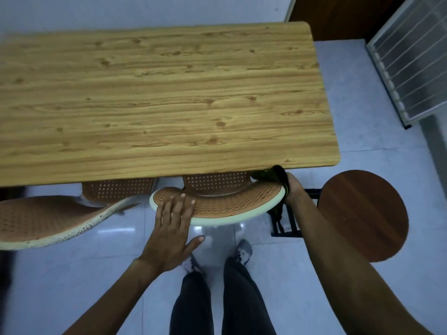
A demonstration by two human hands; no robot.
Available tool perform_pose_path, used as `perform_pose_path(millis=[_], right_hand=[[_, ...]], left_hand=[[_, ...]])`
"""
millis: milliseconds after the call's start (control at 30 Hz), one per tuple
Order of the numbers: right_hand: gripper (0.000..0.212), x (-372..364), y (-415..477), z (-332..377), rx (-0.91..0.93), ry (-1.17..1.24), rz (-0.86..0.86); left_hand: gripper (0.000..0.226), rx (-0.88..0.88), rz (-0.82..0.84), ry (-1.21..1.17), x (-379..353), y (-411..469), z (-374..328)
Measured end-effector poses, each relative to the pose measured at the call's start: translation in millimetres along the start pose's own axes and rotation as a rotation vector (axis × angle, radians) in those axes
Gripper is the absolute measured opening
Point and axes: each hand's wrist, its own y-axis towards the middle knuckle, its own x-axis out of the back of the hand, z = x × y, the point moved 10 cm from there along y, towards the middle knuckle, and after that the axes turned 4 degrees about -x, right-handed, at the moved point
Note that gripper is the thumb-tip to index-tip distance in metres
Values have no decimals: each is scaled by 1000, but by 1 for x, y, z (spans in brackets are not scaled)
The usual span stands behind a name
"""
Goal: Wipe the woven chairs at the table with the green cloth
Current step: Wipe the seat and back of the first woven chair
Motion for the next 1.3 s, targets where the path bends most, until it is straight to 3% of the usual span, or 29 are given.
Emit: perform_pose_path(millis=[67, 133, 167, 267, 333, 500, 700, 767, 833, 900, 967, 1067, 1167, 1233, 1300], right_hand=[[31, -4, -11, -4, 29, 15, 39], [27, -1, -30, -1, 186, -90, -6], [32, 1, -41, -2, 294, -216, -75], [58, -17, -90, -28, 645, -951, -452], [60, -48, -118, -76, 769, -1195, -583], [65, -107, -137, -146, 781, -1421, -566], [59, -50, -119, -69, 794, -1535, -557], [55, -27, -97, -24, 705, -1532, -492], [49, -17, -70, 10, 587, -1493, -304], [42, -20, -51, 22, 438, -1468, -95], [36, -26, -42, 28, 366, -1452, -31], [34, -44, -44, 25, 407, -1606, -32], [60, -71, -76, 5, 659, -2040, -35], [62, -89, -97, -32, 687, -2176, 120], [53, -108, -111, -73, 578, -2123, 346]], left_hand=[[85, 0, 3, 8, 1, 0, -1], [85, 11, 9, 4, 2, 1, -1], [85, 15, 12, 3, 2, 1, -2], [86, 19, 35, 1, 4, 1, -3], [87, 28, 63, -4, 4, 0, -1], [90, 20, 134, 10, -4, -1, 0], [98, 26, 120, 2, -3, -1, 1], [100, 33, 91, -7, 1, -1, 0], [99, 51, 71, -22, 4, 0, -1], [97, 76, 41, -36, 6, 1, -1], [92, 102, 31, -46, 6, 2, -2], [83, 149, 15, -63, 6, 2, -1], [77, 192, 9, -84, 6, 3, 0], [76, 201, 11, -88, 5, 2, 1], [76, 205, 11, -87, 4, 2, 2]])
